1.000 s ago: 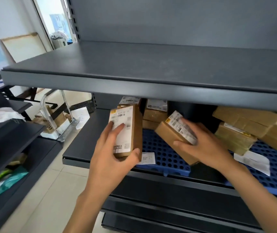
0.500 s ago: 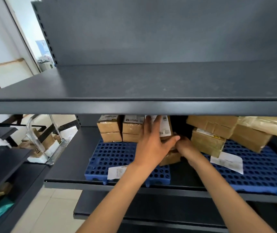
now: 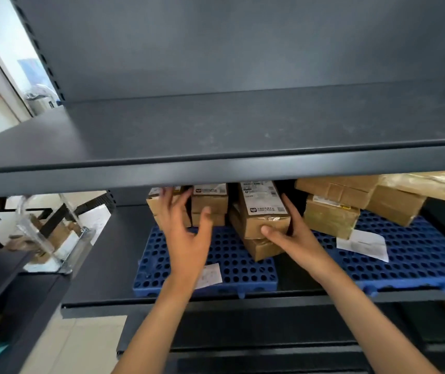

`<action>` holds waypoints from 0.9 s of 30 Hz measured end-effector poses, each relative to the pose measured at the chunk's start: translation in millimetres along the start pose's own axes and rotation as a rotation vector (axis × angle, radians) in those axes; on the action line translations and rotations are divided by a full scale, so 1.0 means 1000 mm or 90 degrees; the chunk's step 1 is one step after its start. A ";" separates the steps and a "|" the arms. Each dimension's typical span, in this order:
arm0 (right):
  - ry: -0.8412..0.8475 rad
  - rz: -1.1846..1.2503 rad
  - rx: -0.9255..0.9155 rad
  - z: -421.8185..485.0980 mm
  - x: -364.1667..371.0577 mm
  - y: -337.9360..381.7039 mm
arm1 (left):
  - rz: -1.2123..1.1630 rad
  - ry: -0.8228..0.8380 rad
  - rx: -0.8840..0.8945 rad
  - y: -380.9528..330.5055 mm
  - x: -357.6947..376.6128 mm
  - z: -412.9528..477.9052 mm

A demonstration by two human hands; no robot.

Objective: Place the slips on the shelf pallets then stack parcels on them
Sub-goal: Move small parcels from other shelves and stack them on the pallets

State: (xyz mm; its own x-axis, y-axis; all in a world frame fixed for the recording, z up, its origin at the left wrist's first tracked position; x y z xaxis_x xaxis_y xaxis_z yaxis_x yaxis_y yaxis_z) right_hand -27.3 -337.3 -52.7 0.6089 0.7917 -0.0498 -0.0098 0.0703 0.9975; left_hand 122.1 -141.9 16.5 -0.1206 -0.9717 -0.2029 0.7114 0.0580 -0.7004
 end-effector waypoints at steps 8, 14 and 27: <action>-0.160 -0.043 -0.021 0.037 0.005 -0.013 | -0.096 0.098 -0.285 0.131 -0.034 0.045; -0.178 -0.010 0.021 0.078 0.033 -0.014 | -0.141 0.220 -0.280 0.141 0.007 0.056; -0.019 -0.252 -0.108 0.064 0.026 0.009 | -0.101 0.256 -0.220 0.154 0.002 0.058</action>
State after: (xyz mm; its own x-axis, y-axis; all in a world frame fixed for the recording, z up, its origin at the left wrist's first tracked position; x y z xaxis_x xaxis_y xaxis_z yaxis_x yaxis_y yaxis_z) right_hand 39.4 -354.9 -42.1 0.6149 0.6658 -0.4225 0.1008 0.4650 0.8795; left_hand 271.2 -148.2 -52.2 -0.5114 -0.8145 -0.2739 0.4022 0.0549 -0.9139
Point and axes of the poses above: each hand's wrist, its own z-axis towards the middle knuckle, its own x-axis out of the palm, y = z × x, the point moved 9 cm from there along z, towards the middle knuckle, and after that the axes turned 6 degrees about z, right-handed, at the moved point
